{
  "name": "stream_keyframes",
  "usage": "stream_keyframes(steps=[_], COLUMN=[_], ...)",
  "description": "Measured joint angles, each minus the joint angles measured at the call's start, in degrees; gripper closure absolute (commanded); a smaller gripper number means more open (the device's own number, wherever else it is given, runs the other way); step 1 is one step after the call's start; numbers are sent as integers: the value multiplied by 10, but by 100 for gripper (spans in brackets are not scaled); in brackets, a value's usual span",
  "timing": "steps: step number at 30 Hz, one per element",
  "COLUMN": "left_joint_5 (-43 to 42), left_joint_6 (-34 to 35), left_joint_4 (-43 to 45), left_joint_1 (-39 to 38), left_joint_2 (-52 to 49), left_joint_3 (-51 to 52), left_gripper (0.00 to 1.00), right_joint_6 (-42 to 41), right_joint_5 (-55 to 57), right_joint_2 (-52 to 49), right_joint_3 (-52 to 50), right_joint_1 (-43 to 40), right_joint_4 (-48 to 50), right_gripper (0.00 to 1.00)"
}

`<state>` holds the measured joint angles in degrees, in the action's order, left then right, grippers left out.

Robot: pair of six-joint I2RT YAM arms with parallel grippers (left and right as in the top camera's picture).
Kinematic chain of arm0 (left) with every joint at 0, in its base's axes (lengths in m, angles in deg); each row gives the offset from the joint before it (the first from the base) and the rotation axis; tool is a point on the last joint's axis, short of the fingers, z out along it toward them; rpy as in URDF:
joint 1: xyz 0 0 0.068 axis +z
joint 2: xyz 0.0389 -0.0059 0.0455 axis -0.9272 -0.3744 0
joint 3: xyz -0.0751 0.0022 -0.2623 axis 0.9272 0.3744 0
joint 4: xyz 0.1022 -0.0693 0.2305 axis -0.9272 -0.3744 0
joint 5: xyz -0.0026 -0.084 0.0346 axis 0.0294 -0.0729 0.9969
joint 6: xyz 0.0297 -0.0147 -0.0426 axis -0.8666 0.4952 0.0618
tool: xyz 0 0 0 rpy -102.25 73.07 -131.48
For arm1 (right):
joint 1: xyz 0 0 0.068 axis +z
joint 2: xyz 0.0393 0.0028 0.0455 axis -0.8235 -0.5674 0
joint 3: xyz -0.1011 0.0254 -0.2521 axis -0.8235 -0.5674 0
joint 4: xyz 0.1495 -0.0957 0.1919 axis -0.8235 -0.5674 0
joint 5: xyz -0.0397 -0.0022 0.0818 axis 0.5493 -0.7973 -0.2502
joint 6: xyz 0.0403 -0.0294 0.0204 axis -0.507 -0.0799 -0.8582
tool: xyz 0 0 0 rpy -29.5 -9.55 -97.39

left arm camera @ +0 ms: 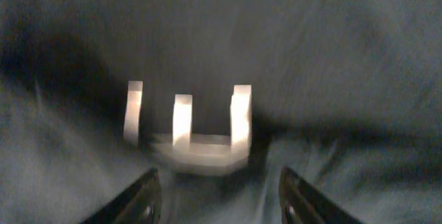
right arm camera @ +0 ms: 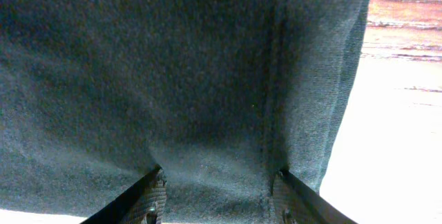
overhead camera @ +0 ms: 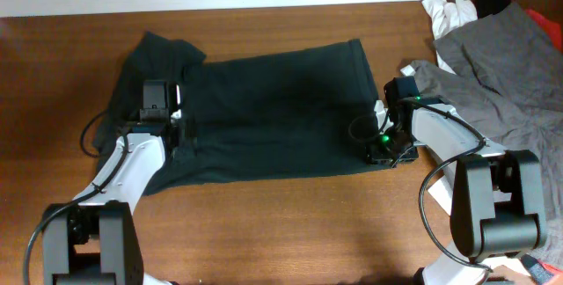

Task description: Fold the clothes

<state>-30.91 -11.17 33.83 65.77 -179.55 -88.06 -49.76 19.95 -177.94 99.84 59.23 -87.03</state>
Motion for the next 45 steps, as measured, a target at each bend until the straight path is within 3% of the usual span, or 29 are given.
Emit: stream_keyframes(steps=[6, 17, 20, 23, 34, 39, 45], left_joint_5=[3, 6, 7, 7, 7, 5, 2], left_joint_6=[0, 0, 0, 4, 22, 31, 39], left_joint_4=[-112, -120, -130, -146, -177, -179, -205], left_joint_1=[1, 1, 7, 32, 107, 110, 110], left_joint_2=[0, 0, -2, -19, -42, -53, -66], left_joint_3=[-1, -1, -1, -1, -1, -3, -18], left_gripper=[43, 35, 33, 33, 32, 32, 32], right_joint_6=[0, 0, 0, -3, -12, -18, -17], right_joint_5=[0, 0, 0, -1, 6, 27, 37], right_joint_2=[0, 0, 0, 0, 0, 0, 0], right_joint_3=[0, 0, 0, 0, 0, 0, -3], right_joint_1=[0, 0, 0, 1, 1, 1, 1], right_joint_4=[-3, -9, -9, -2, 2, 15, -15], right_gripper=[45, 41, 35, 29, 28, 46, 46])
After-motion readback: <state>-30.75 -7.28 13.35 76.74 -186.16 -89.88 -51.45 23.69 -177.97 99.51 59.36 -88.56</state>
